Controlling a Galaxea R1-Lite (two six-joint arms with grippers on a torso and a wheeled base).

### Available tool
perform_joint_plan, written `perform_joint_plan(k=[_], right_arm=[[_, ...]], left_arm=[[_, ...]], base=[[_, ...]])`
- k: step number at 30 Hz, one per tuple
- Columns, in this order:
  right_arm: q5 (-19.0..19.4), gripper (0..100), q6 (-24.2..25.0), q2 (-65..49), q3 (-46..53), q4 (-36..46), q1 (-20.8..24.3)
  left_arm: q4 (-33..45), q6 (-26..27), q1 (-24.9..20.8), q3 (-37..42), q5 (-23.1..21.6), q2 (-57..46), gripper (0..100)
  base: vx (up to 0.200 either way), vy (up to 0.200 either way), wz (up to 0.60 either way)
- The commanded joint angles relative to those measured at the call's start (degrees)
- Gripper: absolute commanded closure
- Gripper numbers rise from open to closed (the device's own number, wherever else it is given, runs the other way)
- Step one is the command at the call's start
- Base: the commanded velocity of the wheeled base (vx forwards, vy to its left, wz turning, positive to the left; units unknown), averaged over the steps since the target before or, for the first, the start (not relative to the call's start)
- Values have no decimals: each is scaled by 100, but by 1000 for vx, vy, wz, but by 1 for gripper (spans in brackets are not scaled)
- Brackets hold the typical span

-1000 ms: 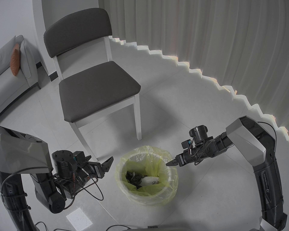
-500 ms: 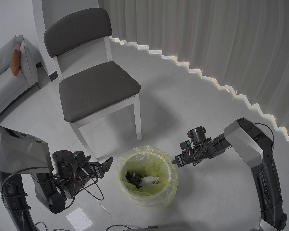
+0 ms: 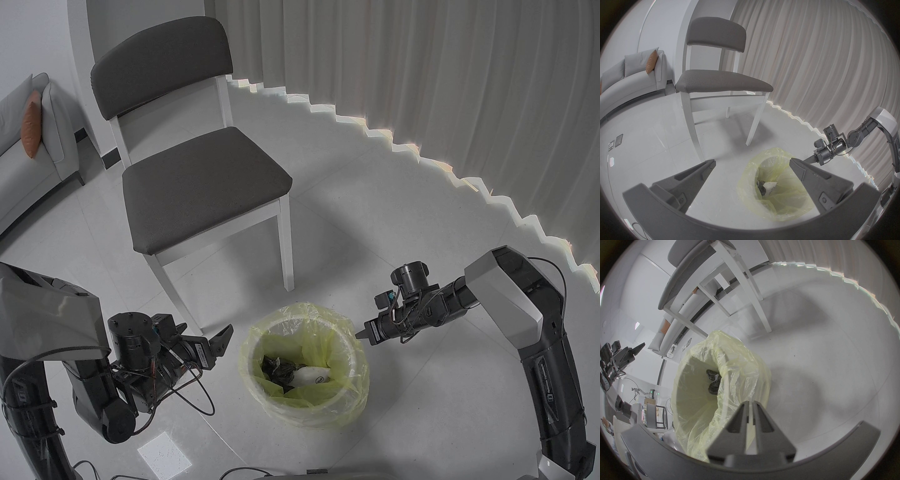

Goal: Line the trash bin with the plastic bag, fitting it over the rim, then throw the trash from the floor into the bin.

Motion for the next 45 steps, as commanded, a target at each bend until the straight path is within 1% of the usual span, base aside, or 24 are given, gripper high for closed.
perform_joint_plan(k=[1, 2, 4, 5, 8, 16, 23, 28, 34, 35, 45], right_arm=[[98, 0, 64, -45, 9, 5, 11], [186, 0, 99, -45, 9, -3, 11], [511, 0, 302, -71, -8, 5, 11], [581, 0, 407, -89, -26, 5, 11], [581, 0, 521, -53, -140, 23, 20], [581, 0, 477, -1, -228, 190, 64], [581, 0, 354, 52, -553, 919, 81], [581, 0, 187, 52, -518, 955, 81], [599, 0, 170, 43, -474, 955, 81], [599, 100, 170, 43, -474, 955, 81], [599, 100, 135, 35, -474, 1007, 81]], left_arm=[[-102, -4, -10, -6, 14, 3, 0], [-102, -4, -10, 3, 14, 3, 0], [-102, -4, -10, 12, 14, -6, 0], [-102, -4, -10, 20, 14, -6, 0], [-102, -4, -10, 29, 41, -6, 0], [-102, -4, -19, 20, 41, 3, 0], [-102, -4, -27, 3, 41, 12, 0], [-102, -4, -19, 12, 41, 3, 0], [-102, -4, -27, 20, 49, 12, 0], [-102, -4, -27, 20, 41, 12, 0], [-102, -4, -27, 20, 49, 12, 0]], base=[[0, 0, 0], [0, 0, 0], [0, 0, 0], [0, 0, 0], [0, 0, 0], [0, 0, 0], [0, 0, 0], [0, 0, 0], [0, 0, 0], [0, 0, 0], [0, 0, 0]])
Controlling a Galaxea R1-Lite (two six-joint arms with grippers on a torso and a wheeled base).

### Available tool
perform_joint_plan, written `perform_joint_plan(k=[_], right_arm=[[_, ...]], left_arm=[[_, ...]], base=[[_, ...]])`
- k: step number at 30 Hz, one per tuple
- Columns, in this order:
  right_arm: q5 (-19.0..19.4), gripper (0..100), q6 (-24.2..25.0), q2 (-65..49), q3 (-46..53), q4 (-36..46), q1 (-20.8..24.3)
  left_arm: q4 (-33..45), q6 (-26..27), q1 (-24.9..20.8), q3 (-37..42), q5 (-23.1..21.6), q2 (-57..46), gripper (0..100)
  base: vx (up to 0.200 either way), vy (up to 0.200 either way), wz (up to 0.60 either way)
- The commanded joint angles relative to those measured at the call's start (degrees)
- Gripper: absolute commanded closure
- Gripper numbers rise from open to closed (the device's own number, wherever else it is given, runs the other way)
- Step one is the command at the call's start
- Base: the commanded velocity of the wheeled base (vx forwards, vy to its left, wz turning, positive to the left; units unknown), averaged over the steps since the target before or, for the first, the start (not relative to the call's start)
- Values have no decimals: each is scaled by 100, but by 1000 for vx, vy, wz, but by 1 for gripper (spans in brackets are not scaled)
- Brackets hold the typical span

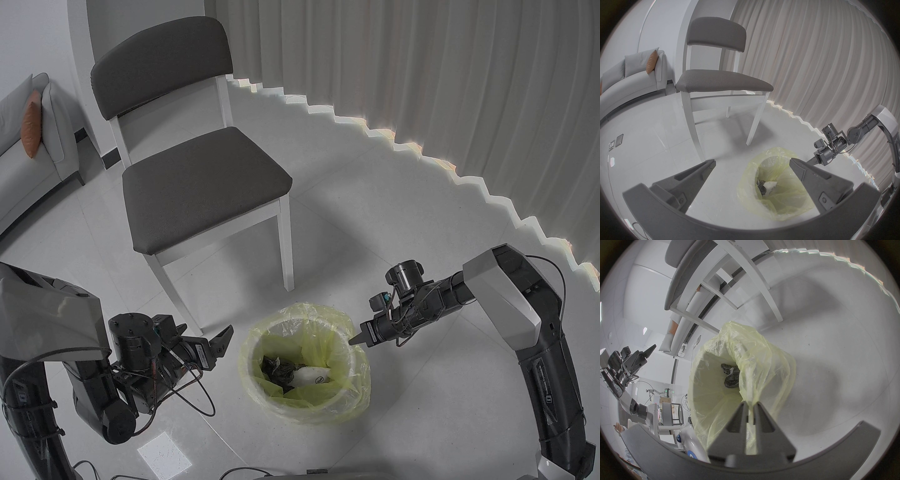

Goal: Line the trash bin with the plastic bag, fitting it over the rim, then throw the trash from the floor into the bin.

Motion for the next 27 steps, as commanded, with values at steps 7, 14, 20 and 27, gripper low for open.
perform_joint_plan(k=[7, 14, 20, 27], right_arm=[[-3, 100, 29, -13, -43, -10, -50], [-3, 100, 91, 347, -905, 131, -182], [-3, 100, 12, 874, -1501, 1520, -244], [-30, 100, -41, 1164, -1501, 2144, -217]], left_arm=[[-102, -2, 1, -7, 14, -2, 0], [-102, -2, -43, -24, 76, -2, 0], [-102, -2, -52, 11, 67, 7, 0], [-102, -10, -52, 29, 76, 59, 0]], base=[[0, 0, 0], [0, 0, 0], [0, 0, 0], [0, 0, 0]])
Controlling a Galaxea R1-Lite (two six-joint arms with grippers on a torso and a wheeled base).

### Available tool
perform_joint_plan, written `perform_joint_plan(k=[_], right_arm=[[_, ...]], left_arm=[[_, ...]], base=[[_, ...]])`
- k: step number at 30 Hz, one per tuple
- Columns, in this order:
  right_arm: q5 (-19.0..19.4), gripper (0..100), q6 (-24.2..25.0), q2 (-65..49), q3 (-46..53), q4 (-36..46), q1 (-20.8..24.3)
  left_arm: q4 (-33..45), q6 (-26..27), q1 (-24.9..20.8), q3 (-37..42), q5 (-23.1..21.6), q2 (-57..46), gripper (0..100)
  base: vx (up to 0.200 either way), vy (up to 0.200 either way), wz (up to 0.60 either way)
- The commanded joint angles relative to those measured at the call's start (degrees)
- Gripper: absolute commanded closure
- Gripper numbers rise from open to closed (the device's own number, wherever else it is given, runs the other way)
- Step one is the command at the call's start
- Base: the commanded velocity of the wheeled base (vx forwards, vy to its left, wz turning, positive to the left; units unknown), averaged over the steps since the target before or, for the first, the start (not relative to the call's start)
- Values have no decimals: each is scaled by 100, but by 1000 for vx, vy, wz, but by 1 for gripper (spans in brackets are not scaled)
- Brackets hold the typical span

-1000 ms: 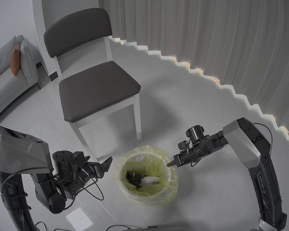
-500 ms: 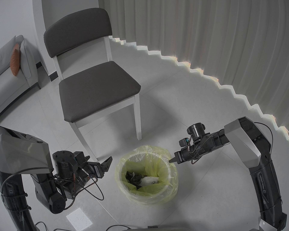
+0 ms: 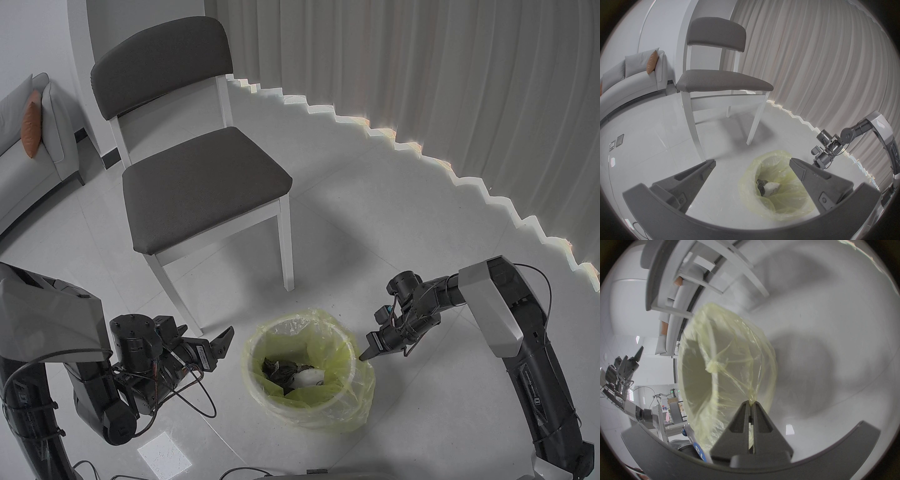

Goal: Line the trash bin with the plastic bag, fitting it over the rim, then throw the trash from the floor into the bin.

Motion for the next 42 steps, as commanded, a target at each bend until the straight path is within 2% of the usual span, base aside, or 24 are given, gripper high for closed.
perform_joint_plan(k=[1, 18, 22, 23, 29, 33, 35, 38, 42], right_arm=[[-13, 100, -41, 393, -76, 107, 1], [5, 100, -199, 261, -76, 63, -43], [-4, 100, -375, 217, -76, 28, -61], [5, 0, -437, 217, -76, 28, -61], [31, 0, -481, -117, -76, 63, -157], [23, 0, -498, -609, -76, 10, -289], [5, 0, -507, -1207, -42, -52, -412], [-13, 0, -507, -2130, 969, -412, -579], [-136, 0, -489, -3624, 2621, -1361, -834]], left_arm=[[-100, -8, -6, 14, 8, 53, 0], [-100, 1, 3, 14, 25, -8, 0], [-100, 1, 3, 5, 25, 1, 0], [-100, 1, 3, 5, 25, 1, 0], [-100, -8, 38, 23, 16, -70, 0], [-100, -17, 29, 40, 8, -219, 0], [-100, -26, -6, 58, 8, -395, 0], [-100, -34, -15, 58, -1, -711, 0], [-100, -8, -76, 102, -1, -1344, 0]], base=[[0, 0, 0], [0, 0, 0], [0, 0, 0], [0, 0, 0], [0, 0, 0], [0, 0, 0], [0, 0, 0], [0, 0, 0], [0, 0, 0]])
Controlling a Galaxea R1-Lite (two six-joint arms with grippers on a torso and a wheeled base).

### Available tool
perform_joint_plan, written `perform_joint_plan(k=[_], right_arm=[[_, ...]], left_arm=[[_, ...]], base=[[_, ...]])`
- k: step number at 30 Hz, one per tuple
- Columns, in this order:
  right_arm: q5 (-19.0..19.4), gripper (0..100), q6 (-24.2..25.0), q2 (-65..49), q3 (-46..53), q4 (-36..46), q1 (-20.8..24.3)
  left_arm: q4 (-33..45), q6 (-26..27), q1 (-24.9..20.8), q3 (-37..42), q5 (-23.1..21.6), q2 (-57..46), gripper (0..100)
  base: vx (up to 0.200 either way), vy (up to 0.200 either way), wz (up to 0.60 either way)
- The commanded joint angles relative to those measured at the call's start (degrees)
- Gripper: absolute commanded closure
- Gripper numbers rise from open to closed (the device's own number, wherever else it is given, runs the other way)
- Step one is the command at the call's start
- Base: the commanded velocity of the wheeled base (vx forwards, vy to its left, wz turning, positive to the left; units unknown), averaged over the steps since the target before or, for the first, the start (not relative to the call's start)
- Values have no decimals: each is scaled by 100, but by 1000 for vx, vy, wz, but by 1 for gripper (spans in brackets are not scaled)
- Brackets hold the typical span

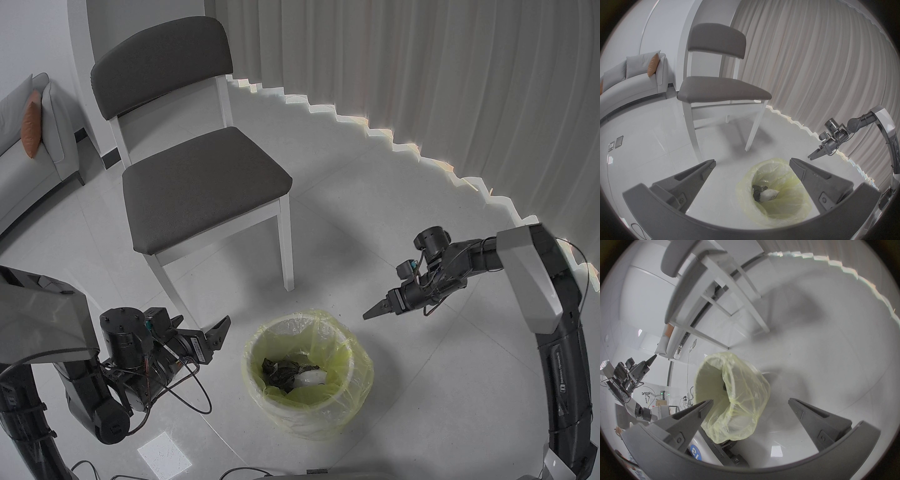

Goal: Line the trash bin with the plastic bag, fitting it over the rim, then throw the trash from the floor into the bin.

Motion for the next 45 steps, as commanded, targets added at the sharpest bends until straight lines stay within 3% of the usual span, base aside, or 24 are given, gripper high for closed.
perform_joint_plan(k=[1, 7, 13, 14, 19, 20, 23, 26, 33, 36, 39, 45], right_arm=[[-225, 0, 24, -2840, 2643, -1266, -485], [-559, 0, 59, -5081, 4436, -1987, -836], [-568, 0, 95, -6997, 5315, -1978, -1082], [-568, 0, 165, -7735, 5561, -1961, -1197], [-568, 0, 429, -9177, 6045, -1917, -1267], [-568, 0, 578, -9774, 6238, -1908, -1267], [-559, 0, 710, -10521, 6493, -1811, -1267], [-550, 0, 815, -11620, 6756, -1337, -1258], [-506, 0, 1097, -13263, 6906, -53, -1197], [-506, 0, 1474, -14177, 6994, 817, -1205], [-497, 0, 1598, -14810, 7205, 1098, -1205], [-1122, 0, 1580, -14854, 7152, 1942, -1205]], left_arm=[[-102, 18, -79, 71, -16, -1168, 0], [-23, 27, -79, 580, -51, -2064, 0], [522, 79, -35, 967, -60, -3251, 0], [1102, 141, -8, 967, -51, -3910, 0], [2833, 299, 18, 712, -51, -5483, 0], [3695, 317, 18, 510, -51, -6151, 0], [4855, 326, 27, 282, -60, -7030, 0], [6015, 334, 299, 141, -86, -8006, 0], [6736, 334, 906, 317, -543, -9421, 0], [7290, 326, 1328, 457, -833, -10203, 0], [7606, 299, 1609, 536, -1079, -10669, 0], [8028, 396, 1969, 906, -1519, -11583, 0]], base=[[0, 0, 0], [0, 0, 0], [0, 0, 0], [0, 0, 0], [0, 0, 0], [0, 0, 0], [0, 0, 0], [0, 0, 0], [0, 0, 0], [0, 0, 0], [0, 0, 0], [0, 0, 0]])
